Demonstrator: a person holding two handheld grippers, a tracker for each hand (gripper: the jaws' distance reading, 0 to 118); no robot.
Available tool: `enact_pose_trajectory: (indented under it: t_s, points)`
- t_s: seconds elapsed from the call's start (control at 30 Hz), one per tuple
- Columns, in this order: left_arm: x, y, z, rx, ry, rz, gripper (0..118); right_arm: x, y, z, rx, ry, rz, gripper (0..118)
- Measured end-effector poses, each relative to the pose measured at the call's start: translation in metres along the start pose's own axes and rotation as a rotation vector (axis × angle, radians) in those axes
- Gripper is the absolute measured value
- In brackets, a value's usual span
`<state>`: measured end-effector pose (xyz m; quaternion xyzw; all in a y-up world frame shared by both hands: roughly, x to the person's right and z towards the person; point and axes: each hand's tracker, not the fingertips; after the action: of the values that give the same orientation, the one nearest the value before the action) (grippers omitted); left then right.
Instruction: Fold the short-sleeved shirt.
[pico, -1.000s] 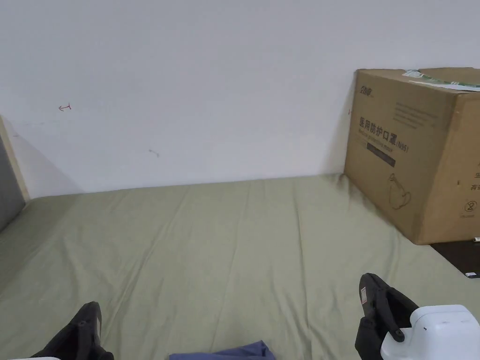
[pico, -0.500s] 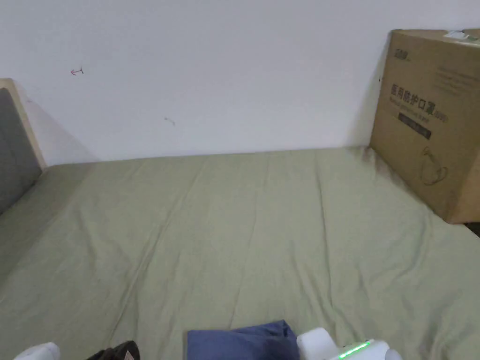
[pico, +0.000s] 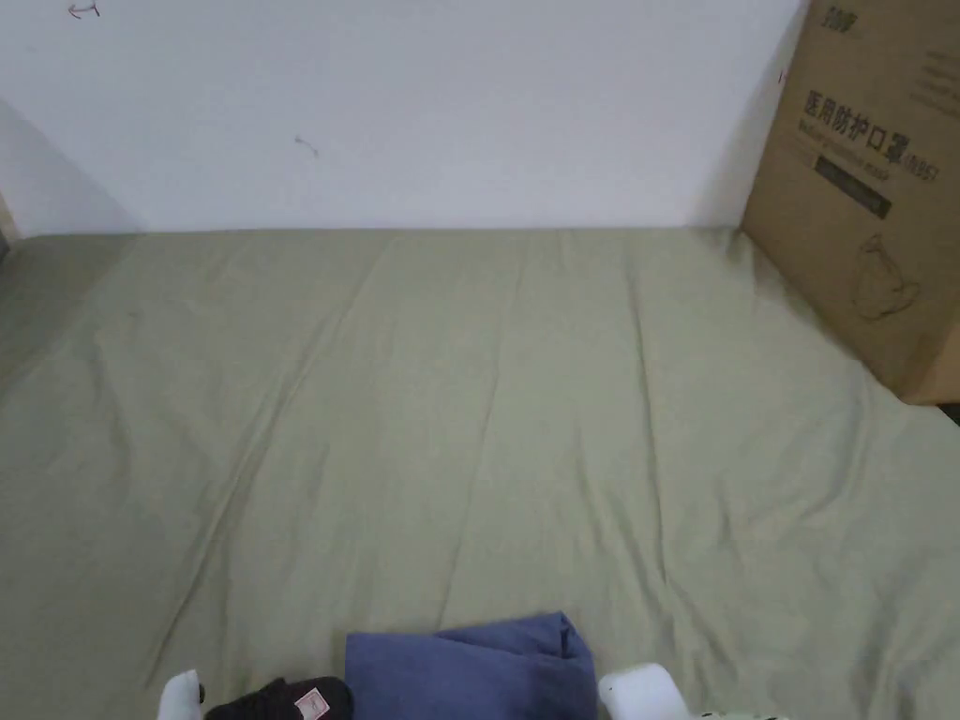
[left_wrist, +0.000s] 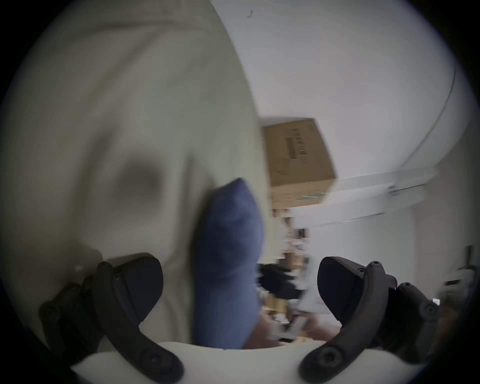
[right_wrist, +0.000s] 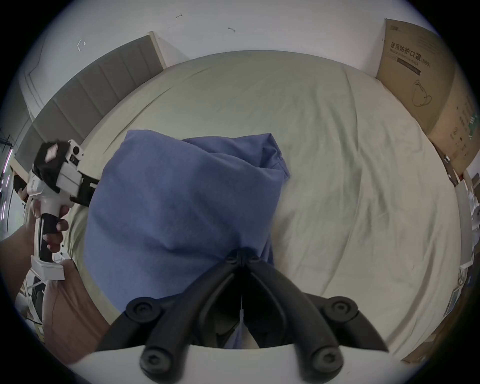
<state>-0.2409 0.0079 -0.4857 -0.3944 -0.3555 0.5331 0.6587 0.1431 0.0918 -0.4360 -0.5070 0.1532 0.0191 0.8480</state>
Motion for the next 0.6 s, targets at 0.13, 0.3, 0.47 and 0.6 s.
enact_pose_trajectory:
  t_s: [0.13, 0.3, 0.47, 0.6]
  points:
    - [0.002, -0.003, -0.054, -0.182, -0.036, 0.021, 114, -0.004, 0.0, -0.001, -0.004, -0.018, -0.005, 0]
    - [0.001, -0.017, -0.06, -0.089, 0.361, -0.21, 35, -0.002, -0.003, 0.002, 0.008, -0.015, -0.015, 0]
    - [0.055, -0.01, -0.048, -0.141, 0.333, -0.275, 21, 0.001, -0.005, 0.031, 0.088, 0.037, -0.088, 0]
    - [0.106, 0.031, 0.02, -0.174, 0.492, -0.433, 21, 0.007, -0.007, 0.071, 0.159, 0.065, -0.11, 0]
